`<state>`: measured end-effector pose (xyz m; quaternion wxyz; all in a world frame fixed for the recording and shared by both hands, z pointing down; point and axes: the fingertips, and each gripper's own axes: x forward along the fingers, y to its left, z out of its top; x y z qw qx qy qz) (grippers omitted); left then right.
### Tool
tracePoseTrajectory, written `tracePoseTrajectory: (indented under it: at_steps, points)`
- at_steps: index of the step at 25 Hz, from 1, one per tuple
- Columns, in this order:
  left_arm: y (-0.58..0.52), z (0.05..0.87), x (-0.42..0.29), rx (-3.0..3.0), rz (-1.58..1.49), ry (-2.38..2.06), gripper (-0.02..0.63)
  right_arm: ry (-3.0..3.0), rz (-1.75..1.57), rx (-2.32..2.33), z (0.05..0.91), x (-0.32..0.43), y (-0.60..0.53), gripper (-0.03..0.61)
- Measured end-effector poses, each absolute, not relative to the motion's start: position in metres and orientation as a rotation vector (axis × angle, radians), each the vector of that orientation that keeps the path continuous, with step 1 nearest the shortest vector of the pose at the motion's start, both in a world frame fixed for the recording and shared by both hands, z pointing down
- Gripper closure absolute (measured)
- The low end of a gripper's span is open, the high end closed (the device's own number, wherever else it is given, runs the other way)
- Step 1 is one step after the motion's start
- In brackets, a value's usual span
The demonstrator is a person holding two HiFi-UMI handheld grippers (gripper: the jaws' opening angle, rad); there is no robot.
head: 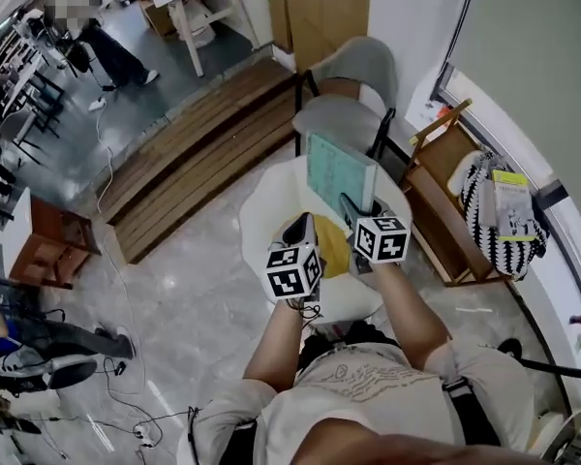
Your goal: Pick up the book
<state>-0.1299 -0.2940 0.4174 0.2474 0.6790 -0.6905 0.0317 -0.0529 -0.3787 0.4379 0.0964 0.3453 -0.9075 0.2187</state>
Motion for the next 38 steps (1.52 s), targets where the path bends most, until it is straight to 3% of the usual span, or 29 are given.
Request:
tracePoseTrajectory:
  at_steps: [13, 38]
  points:
    - [-0.297, 0.289, -0.132, 2.055, 0.060, -2.047, 0.594, -2.960, 0.212, 1.118, 0.274, -0.044, -0.352, 0.405]
    - [-0.331, 0.280, -0.117, 2.182, 0.112, -2.022, 0.594, -2.971, 0.167, 1.221, 0.270, -0.030, -0.375, 0.407]
